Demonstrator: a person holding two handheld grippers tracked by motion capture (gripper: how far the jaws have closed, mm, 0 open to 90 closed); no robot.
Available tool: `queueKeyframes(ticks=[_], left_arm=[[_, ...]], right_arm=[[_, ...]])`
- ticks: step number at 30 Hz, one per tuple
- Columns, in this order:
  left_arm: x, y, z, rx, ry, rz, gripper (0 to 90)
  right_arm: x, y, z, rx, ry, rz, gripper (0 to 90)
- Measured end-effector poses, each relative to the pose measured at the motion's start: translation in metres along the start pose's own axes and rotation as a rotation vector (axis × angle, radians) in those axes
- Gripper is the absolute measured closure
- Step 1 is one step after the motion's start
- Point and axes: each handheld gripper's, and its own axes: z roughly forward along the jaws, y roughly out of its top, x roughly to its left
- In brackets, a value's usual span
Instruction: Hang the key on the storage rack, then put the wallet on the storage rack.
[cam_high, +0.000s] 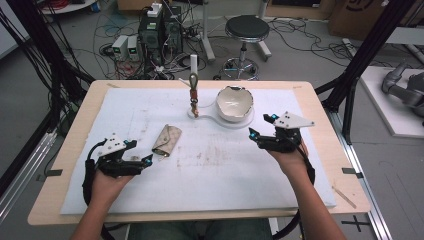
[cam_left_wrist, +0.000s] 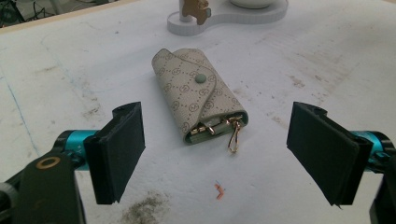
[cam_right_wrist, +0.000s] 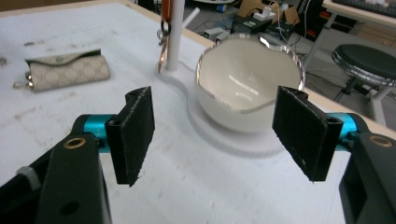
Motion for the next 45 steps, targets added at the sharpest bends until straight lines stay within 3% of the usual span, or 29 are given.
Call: queueKeyframes(ticks=[4,9,12,31,45], left_arm=[[0.001,0.000,0.002,0.001,-0.001,-0.004,19.1],[0.003,0.000,0.004,-0.004,0.003,-0.008,19.2],[0.004,0.000,0.004,-0.005,0.001,-0.006,19.2],[0.002,0.003,0.006,-0.005,0.002,-0.001,19.2],[-0.004,0.005,0.012,0.014,0.006,-0.005,19.1]], right_arm=[[0.001,-0.024,-0.003,0.013,0.008,0.037,26.4],[0.002,-0.041,0.002,0.050,0.023,0.069,20.9],[0.002,-0.042,0.005,0.074,0.031,0.075,20.4],[-0.009,-0.045,-0.001,0.065,-0.002,0.107,20.2],[-0.009,-0.049,-0.004,0.063,-0.018,0.093,20.2]])
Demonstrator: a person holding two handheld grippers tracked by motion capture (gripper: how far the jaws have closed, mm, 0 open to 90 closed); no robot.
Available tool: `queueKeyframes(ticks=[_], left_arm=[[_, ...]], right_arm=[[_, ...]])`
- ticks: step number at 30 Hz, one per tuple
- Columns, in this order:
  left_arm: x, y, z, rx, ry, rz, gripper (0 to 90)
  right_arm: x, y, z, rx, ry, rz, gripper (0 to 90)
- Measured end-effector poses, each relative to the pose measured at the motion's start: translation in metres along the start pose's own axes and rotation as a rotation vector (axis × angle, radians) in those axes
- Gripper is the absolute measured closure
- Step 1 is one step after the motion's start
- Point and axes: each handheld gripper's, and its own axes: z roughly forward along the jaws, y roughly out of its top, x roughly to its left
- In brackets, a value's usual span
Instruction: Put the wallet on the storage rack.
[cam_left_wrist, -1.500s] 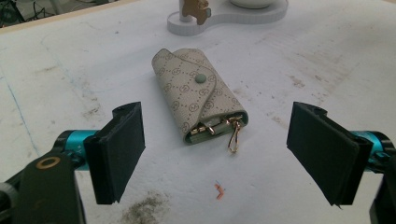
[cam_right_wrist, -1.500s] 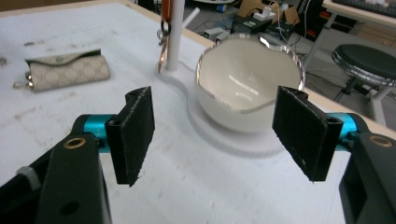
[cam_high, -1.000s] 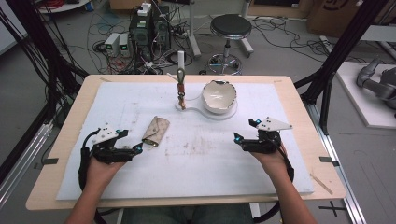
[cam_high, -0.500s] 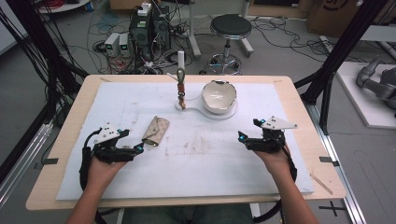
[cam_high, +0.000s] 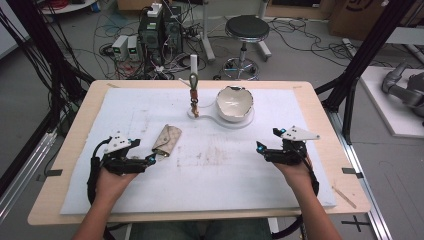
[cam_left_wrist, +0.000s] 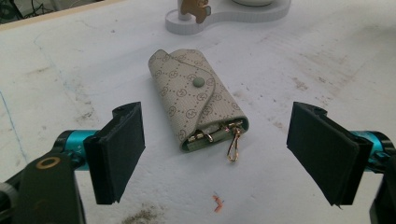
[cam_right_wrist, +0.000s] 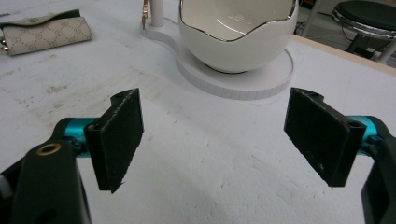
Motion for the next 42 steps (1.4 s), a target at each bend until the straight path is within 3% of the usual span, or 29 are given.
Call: queueKeyframes(ticks=[11,17,21,24,31,35,42], left_arm=[[-0.002,0.007,0.024,0.043,0.038,-0.030,18.3],[-0.001,0.010,0.055,0.147,0.041,-0.032,17.7],[-0.001,0.013,0.065,0.171,0.055,-0.029,17.3],[-0.005,0.015,0.077,0.209,0.100,0.003,17.3],[-0.009,0.012,0.089,0.276,0.131,0.018,17.3],[-0.007,0.008,0.088,0.255,0.124,-0.032,16.7],[-0.009,0.008,0.088,0.258,0.129,-0.035,18.3]], right_arm=[[0.001,-0.012,-0.013,0.020,-0.016,-0.017,20.2],[-0.001,-0.022,-0.025,0.031,-0.036,-0.011,20.2],[-0.004,-0.028,-0.034,0.041,-0.053,-0.006,20.2],[-0.006,-0.032,-0.040,0.046,-0.065,0.004,20.1],[-0.008,-0.038,-0.046,0.050,-0.071,0.009,20.2],[-0.007,-0.038,-0.045,0.055,-0.067,0.003,20.1],[-0.004,-0.036,-0.039,0.066,-0.052,-0.017,20.2]])
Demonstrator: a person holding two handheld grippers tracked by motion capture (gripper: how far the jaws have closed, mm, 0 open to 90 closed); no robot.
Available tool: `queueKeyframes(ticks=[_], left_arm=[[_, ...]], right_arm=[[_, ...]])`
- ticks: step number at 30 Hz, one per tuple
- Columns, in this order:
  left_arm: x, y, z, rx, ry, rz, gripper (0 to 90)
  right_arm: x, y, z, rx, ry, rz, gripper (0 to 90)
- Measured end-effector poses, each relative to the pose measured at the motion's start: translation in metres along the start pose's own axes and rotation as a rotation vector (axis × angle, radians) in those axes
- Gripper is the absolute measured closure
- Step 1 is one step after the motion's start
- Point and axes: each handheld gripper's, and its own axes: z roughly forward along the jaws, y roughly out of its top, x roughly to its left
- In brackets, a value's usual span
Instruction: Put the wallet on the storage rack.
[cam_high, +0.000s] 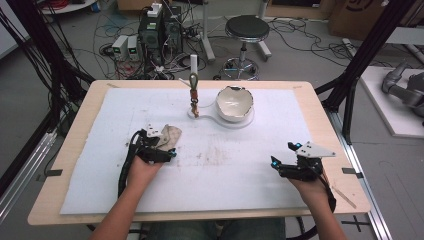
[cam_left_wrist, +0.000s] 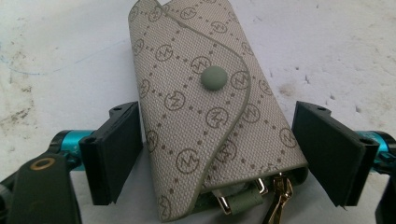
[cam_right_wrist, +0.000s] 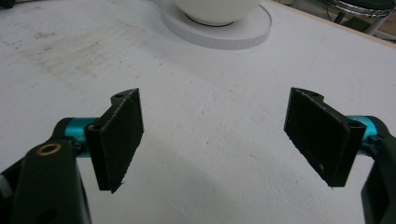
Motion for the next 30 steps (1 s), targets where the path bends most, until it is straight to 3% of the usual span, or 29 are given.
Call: queueKeyframes(ticks=[7,9,11,23,30], left_arm=[[-0.001,0.000,-0.001,0.003,-0.003,-0.002,22.1],[-0.002,0.001,-0.003,0.006,-0.011,0.007,30.5],[-0.004,0.001,-0.004,0.006,-0.010,0.022,33.2],[-0.001,0.002,-0.006,-0.002,-0.028,0.011,36.6],[-0.001,0.010,-0.021,-0.053,-0.031,0.034,36.7]], right_arm=[[0.003,0.003,0.004,-0.003,0.006,-0.015,20.2],[0.004,0.004,0.006,-0.003,0.011,-0.020,20.2],[0.005,0.005,0.007,0.000,0.017,-0.018,20.2],[0.004,0.005,0.009,-0.004,0.020,-0.023,20.2],[0.004,0.006,0.009,-0.008,0.022,-0.021,20.2]])
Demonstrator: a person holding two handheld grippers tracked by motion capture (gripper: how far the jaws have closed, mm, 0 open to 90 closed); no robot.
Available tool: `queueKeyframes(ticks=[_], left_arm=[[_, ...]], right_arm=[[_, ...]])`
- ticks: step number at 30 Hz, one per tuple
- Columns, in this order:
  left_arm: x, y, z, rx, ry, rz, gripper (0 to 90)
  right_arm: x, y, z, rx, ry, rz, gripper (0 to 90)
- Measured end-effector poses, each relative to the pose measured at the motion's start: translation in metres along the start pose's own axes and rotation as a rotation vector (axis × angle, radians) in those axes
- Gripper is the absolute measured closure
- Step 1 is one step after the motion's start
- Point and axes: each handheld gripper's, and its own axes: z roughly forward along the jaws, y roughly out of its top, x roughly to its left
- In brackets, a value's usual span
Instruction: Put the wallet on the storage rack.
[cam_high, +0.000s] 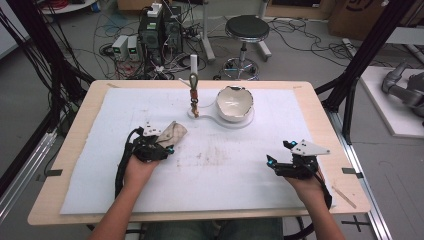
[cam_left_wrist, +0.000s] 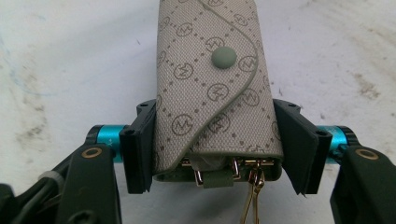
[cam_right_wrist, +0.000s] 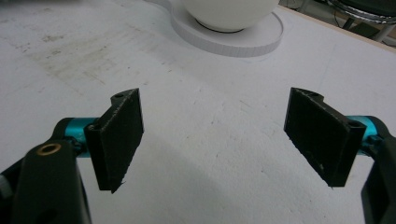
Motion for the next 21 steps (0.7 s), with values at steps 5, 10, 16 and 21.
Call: queueKeyframes(ticks=[5,10,16,21], left_arm=[[0.000,0.004,-0.007,-0.012,-0.002,0.012,36.8],[-0.003,0.011,-0.014,-0.031,-0.027,0.029,36.8],[-0.009,0.026,-0.017,-0.034,-0.054,0.070,36.8],[-0.014,0.041,-0.019,-0.051,-0.082,0.109,36.8]], right_arm=[[0.001,0.000,0.001,0.002,0.002,-0.001,20.2],[0.002,0.000,0.002,0.010,0.005,0.000,20.2],[0.002,0.000,0.003,0.009,0.011,0.000,20.2],[0.002,0.001,0.003,0.009,0.009,0.002,20.2]])
